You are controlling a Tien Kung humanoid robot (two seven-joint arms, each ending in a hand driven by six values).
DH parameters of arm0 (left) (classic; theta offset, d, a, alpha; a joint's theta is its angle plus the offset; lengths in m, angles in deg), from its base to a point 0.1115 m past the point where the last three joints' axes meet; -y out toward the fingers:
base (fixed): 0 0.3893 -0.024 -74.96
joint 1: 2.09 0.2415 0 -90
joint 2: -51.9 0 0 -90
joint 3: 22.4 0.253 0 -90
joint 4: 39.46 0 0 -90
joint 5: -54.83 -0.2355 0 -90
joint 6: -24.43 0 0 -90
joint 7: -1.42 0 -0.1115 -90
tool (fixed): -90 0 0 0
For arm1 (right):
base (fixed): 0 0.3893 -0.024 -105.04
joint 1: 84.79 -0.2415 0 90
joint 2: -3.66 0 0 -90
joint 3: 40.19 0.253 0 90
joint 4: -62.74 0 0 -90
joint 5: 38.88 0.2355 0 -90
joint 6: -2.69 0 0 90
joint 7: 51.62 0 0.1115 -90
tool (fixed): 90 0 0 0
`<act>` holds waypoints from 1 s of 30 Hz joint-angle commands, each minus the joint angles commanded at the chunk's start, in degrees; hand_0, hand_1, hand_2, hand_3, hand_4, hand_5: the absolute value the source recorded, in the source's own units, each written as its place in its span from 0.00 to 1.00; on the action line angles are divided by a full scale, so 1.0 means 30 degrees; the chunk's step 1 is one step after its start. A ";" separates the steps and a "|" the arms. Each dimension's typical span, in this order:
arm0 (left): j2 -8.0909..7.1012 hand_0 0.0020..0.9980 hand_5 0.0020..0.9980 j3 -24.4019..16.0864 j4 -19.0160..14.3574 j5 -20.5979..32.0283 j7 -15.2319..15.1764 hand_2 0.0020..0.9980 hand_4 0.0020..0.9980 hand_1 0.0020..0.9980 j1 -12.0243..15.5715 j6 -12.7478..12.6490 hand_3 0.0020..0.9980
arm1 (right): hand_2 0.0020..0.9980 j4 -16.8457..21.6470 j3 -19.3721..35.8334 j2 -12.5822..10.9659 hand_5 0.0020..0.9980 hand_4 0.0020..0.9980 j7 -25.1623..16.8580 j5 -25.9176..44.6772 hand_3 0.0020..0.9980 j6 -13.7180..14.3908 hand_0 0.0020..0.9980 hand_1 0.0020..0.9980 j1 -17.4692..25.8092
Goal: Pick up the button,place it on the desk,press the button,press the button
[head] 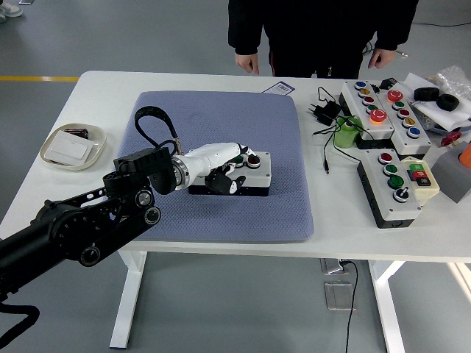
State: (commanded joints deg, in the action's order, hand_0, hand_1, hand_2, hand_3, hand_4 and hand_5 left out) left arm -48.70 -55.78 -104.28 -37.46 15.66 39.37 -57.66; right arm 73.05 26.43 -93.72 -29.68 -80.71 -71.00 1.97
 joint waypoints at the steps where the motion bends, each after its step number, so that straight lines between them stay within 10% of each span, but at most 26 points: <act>1: -0.0014 0.00 0.00 0.0023 -0.0017 -0.0019 0.0019 0.03 0.44 0.00 0.0005 0.0061 0.83 | 0.55 0.0000 -0.0005 0.0004 0.36 0.25 0.0004 0.0015 0.59 0.0007 0.64 0.51 0.0021; 30: -0.0099 0.00 0.00 -0.0054 0.0309 -0.0617 0.0476 0.03 0.42 0.00 -0.0194 0.1077 0.83 | 0.55 0.0000 0.0043 0.0003 0.36 0.25 -0.0035 0.0060 0.59 0.0000 0.64 0.51 -0.0034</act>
State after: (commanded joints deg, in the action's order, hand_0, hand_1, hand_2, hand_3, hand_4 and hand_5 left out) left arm -49.00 -55.95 -103.36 -39.31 17.09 38.79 -54.43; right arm 73.05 26.56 -93.71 -29.78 -80.53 -71.00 1.87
